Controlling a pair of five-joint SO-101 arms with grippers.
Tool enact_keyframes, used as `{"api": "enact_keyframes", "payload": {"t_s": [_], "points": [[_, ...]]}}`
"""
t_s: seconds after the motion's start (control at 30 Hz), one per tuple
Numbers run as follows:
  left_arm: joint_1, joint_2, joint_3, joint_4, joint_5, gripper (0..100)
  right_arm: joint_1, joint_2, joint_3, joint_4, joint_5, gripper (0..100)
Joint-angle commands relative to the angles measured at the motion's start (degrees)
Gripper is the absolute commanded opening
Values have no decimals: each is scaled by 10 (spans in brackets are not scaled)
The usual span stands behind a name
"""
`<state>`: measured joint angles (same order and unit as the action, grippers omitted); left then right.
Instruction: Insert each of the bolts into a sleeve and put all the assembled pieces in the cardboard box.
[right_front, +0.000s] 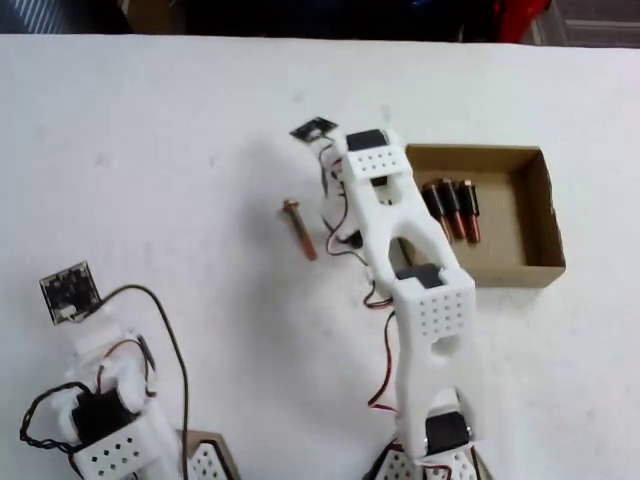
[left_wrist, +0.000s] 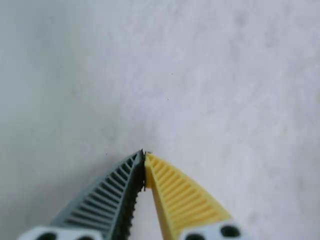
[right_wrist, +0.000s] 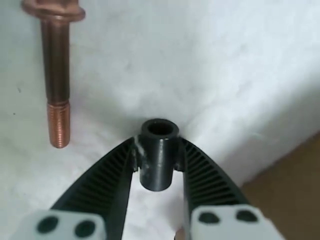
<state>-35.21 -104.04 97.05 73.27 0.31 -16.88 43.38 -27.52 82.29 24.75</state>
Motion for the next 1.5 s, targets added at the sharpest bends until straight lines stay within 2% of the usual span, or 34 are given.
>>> {"api": "enact_keyframes", "payload": {"t_s": [0.0,0.1,0.2,0.67,0.77,0.87,0.97,1.07,1.2,1.47], "points": [[-4,-5,0,3,-4,23,7,-72,-8,22,-4,73],[-4,-5,0,3,-4,23,7,-131,-8,41,-4,63],[-4,-5,0,3,-4,23,7,-191,-7,58,-5,14],[0,-5,-1,-4,-4,23,7,-452,-4,154,-5,24],[37,-5,-1,-11,-21,23,7,-515,-3,159,-5,24],[87,-5,-1,-11,-91,22,7,-588,13,159,-5,24],[121,-5,-1,-11,-159,22,4,-673,70,156,-4,24],[138,-5,-1,-11,-195,23,3,-756,140,144,-1,27],[140,-5,-1,-18,-195,24,6,-858,238,99,-4,24],[140,-5,-1,-86,-194,24,6,-1015,459,-10,-4,23]]}}
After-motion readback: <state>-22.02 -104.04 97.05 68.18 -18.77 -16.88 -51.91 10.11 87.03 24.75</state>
